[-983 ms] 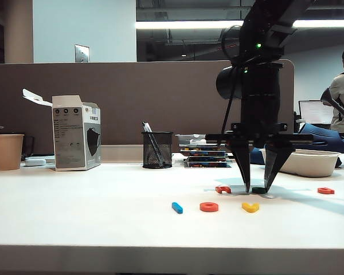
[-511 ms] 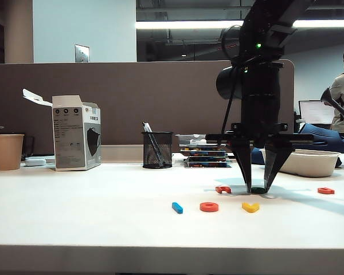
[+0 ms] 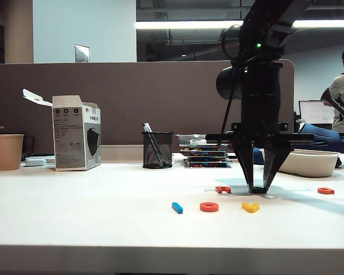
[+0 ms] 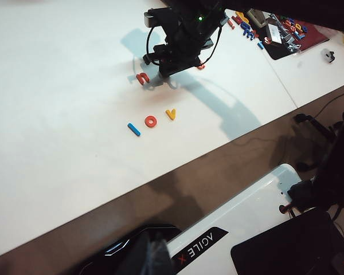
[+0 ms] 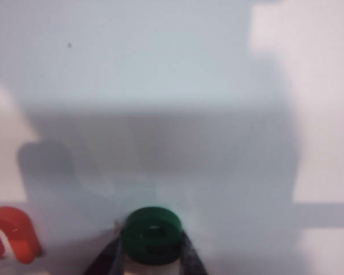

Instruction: Select the appropriate letters from the row of letter magnets placed on the table to arrange into the word "love".

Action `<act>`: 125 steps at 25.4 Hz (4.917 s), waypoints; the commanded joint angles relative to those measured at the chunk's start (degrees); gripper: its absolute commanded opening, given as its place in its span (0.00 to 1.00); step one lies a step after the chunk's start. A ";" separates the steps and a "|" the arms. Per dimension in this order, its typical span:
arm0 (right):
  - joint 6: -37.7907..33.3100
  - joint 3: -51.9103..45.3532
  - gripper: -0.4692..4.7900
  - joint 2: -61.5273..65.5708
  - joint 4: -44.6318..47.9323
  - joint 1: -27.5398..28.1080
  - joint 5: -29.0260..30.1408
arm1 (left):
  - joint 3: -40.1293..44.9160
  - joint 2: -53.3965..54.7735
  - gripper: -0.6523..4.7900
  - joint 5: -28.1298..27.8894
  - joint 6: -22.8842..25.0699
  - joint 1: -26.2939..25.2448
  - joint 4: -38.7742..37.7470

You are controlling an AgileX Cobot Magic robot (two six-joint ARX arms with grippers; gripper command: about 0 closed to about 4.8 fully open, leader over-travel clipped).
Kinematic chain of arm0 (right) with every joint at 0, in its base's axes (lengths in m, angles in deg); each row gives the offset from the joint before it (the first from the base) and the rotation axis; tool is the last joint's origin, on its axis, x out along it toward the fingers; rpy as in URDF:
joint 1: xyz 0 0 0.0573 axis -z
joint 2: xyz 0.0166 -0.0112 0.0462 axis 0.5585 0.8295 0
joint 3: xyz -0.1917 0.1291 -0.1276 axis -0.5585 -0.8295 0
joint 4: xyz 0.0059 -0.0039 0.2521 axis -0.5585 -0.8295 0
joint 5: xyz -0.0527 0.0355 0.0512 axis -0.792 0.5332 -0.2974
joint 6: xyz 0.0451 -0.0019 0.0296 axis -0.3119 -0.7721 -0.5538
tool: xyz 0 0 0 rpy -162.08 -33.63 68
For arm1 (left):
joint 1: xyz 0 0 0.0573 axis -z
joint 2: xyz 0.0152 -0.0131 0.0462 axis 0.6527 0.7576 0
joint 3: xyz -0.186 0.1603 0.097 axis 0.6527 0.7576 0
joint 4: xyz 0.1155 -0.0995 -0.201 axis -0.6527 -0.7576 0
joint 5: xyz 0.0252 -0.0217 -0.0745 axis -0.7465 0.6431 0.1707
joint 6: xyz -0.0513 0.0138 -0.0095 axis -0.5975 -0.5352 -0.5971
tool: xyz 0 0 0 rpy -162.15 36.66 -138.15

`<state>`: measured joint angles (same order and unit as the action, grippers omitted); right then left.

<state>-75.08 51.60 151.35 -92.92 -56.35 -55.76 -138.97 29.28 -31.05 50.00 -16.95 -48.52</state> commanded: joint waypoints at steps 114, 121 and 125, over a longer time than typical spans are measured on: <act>6.56 -1.81 0.27 -0.28 -9.18 0.37 -0.22 | -0.22 -0.15 0.11 0.22 0.44 -0.02 -0.09; 6.12 -1.81 0.27 -0.31 -10.25 -0.15 -0.22 | -0.22 -0.17 0.11 0.24 0.44 -0.02 -0.24; 6.08 -1.84 0.27 -0.31 -10.49 -1.05 -0.35 | -0.22 -0.17 0.11 0.66 0.44 -0.02 -0.26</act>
<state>-68.68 50.03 150.58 -103.23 -57.00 -56.22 -138.99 29.28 -30.96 50.00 -16.95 -48.65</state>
